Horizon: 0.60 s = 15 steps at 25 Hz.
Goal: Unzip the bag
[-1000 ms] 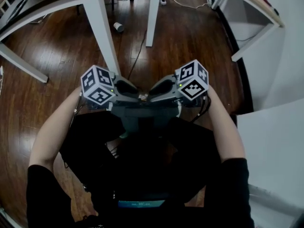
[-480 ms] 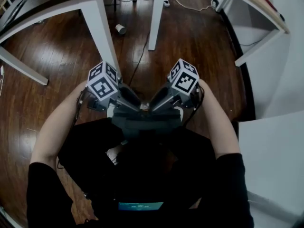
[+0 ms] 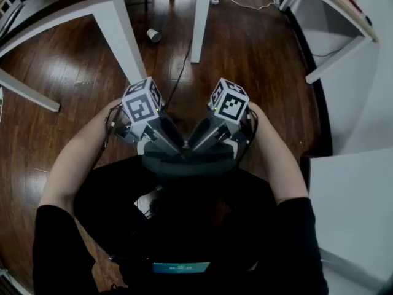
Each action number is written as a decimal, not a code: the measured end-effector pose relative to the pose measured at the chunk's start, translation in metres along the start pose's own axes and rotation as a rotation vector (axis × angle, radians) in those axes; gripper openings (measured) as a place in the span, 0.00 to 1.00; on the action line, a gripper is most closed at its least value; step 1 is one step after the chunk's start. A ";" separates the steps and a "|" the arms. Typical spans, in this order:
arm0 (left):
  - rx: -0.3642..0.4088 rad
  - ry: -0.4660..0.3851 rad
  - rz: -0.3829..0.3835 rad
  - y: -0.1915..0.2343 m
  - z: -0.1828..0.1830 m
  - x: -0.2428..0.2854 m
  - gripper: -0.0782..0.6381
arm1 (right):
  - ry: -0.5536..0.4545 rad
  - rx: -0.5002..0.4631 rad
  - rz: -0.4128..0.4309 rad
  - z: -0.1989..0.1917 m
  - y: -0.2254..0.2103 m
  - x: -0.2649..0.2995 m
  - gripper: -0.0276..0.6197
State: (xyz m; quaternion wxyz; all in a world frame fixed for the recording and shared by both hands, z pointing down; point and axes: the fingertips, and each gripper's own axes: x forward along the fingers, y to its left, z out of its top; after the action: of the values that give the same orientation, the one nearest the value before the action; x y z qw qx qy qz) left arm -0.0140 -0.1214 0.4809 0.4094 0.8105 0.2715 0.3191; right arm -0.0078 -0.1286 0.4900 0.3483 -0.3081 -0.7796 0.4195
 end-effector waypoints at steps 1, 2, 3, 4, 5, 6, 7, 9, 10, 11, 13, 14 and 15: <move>-0.004 0.013 -0.015 0.000 0.000 0.002 0.38 | 0.009 0.000 0.009 -0.001 0.001 0.001 0.36; -0.002 0.025 -0.025 -0.001 0.000 0.004 0.38 | 0.020 -0.006 0.016 -0.002 0.002 0.002 0.36; 0.007 0.035 -0.029 -0.001 0.000 0.007 0.38 | 0.028 -0.019 0.021 -0.003 0.003 0.003 0.34; 0.016 0.043 -0.030 -0.001 0.000 0.008 0.37 | 0.031 -0.035 0.020 -0.003 0.004 0.003 0.31; 0.024 0.048 -0.028 -0.001 0.000 0.008 0.36 | 0.030 -0.051 0.014 -0.002 0.005 0.002 0.27; 0.029 0.048 -0.022 -0.001 0.001 0.007 0.30 | 0.026 -0.066 0.005 0.000 0.007 0.000 0.22; 0.033 0.042 -0.016 -0.001 0.003 0.006 0.28 | 0.020 -0.079 -0.005 0.002 0.009 -0.002 0.19; 0.037 0.024 -0.006 -0.004 0.009 0.000 0.18 | 0.006 -0.101 -0.024 0.006 0.014 -0.007 0.12; 0.042 0.019 0.002 -0.006 0.011 -0.003 0.15 | 0.001 -0.111 -0.033 0.008 0.018 -0.009 0.11; 0.052 0.019 0.015 -0.009 0.013 -0.006 0.14 | -0.002 -0.119 -0.043 0.009 0.023 -0.010 0.09; 0.075 0.030 0.054 -0.015 0.013 -0.008 0.12 | -0.002 -0.134 -0.069 0.010 0.032 -0.010 0.08; 0.084 0.033 0.081 -0.017 0.014 -0.008 0.12 | -0.001 -0.141 -0.093 0.009 0.036 -0.010 0.07; 0.092 0.030 0.115 -0.020 0.014 -0.008 0.12 | -0.003 -0.148 -0.124 0.009 0.038 -0.009 0.07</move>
State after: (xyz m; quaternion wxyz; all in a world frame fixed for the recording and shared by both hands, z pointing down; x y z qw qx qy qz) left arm -0.0121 -0.1235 0.4556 0.3487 0.8378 0.2450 0.3412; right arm -0.0023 -0.1221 0.4509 0.3487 -0.2834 -0.8265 0.3390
